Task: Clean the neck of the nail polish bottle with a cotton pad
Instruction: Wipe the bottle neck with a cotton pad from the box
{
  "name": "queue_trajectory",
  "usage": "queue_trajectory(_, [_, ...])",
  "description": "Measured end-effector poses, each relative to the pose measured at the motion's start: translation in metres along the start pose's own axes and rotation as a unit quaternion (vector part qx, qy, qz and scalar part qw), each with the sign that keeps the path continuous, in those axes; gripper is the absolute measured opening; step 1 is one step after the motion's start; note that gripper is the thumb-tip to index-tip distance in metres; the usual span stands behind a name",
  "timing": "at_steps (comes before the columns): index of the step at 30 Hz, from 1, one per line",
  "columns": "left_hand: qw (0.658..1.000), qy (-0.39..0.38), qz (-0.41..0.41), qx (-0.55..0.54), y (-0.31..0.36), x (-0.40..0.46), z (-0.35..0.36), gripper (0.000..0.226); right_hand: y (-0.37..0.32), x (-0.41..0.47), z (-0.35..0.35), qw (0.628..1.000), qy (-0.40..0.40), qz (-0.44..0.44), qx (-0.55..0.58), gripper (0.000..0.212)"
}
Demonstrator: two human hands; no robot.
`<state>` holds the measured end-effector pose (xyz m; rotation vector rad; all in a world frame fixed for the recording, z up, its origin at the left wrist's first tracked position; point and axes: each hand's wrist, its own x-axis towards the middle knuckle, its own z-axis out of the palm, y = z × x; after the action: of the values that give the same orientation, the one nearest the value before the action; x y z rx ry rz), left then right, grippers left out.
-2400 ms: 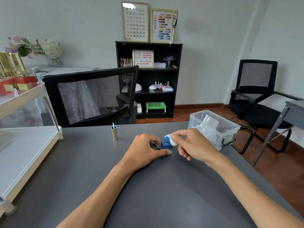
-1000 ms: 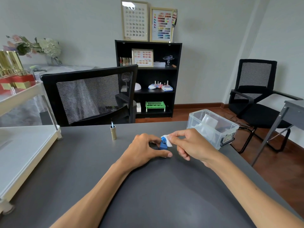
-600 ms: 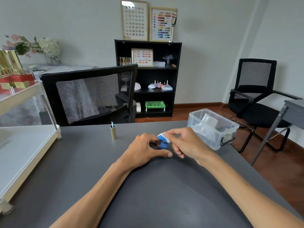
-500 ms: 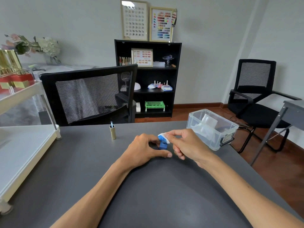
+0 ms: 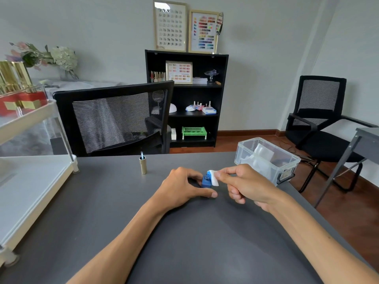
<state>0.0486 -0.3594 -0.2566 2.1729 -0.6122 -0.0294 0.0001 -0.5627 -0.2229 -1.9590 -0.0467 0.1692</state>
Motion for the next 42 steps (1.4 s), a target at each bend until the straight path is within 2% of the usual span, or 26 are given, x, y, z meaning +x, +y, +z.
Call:
queue_trajectory(5, [1.0, 0.006, -0.001, 0.002, 0.0, -0.001, 0.001, 0.054, 0.001, 0.0, -0.009, 0.999, -0.036, 0.015, 0.005, 0.023])
queue_trajectory(8, [1.0, 0.009, -0.003, 0.006, 0.001, -0.002, 0.001, 0.056, 0.001, 0.001, -0.016, 0.996, -0.07, 0.032, 0.047, 0.02])
queue_trajectory(11, [1.0, 0.001, -0.003, 0.014, 0.002, -0.004, 0.0, 0.052, 0.003, 0.003, -0.02, 0.993, -0.069, 0.045, 0.088, 0.023])
queue_trajectory(14, [0.999, -0.034, 0.01, 0.018, 0.002, -0.007, -0.004, 0.052, 0.005, 0.004, -0.022, 0.988, -0.079, 0.055, 0.118, 0.024])
queue_trajectory(18, [0.994, -0.094, 0.045, -0.034, 0.004, -0.011, -0.013, 0.061, 0.005, 0.004, -0.022, 0.985, -0.114, 0.059, 0.117, 0.027])
queue_trajectory(21, [0.993, -0.096, 0.063, -0.042, 0.005, -0.011, -0.014, 0.051, 0.005, 0.003, -0.02, 0.985, -0.125, 0.06, 0.099, 0.028])
queue_trajectory(24, [0.993, -0.085, 0.072, -0.042, 0.003, -0.011, -0.013, 0.034, 0.003, 0.002, -0.019, 0.988, -0.121, 0.058, 0.071, 0.024])
queue_trajectory(27, [0.992, -0.081, 0.077, -0.05, 0.0, -0.009, -0.012, 0.027, 0.002, 0.0, -0.022, 0.99, -0.111, 0.046, 0.066, 0.022])
queue_trajectory(31, [0.991, -0.092, 0.086, -0.051, -0.002, -0.008, -0.011, 0.024, 0.001, -0.001, -0.024, 0.992, -0.101, 0.039, 0.071, 0.02])
queue_trajectory(35, [0.992, -0.088, 0.084, -0.04, -0.003, -0.006, -0.011, 0.024, -0.001, -0.004, -0.028, 0.99, -0.125, 0.032, 0.062, 0.019])
queue_trajectory(37, [0.993, -0.085, 0.077, -0.039, -0.004, -0.006, -0.011, 0.024, -0.004, -0.006, -0.029, 0.989, -0.138, 0.028, 0.042, 0.027])
queue_trajectory(40, [0.993, -0.08, 0.075, -0.046, -0.003, -0.006, -0.011, 0.022, -0.005, -0.005, -0.027, 0.994, -0.108, 0.011, 0.024, 0.043])
queue_trajectory(42, [0.994, -0.073, 0.073, -0.043, -0.003, -0.006, -0.01, 0.022, -0.004, -0.003, -0.024, 0.997, -0.073, -0.008, 0.022, 0.034])
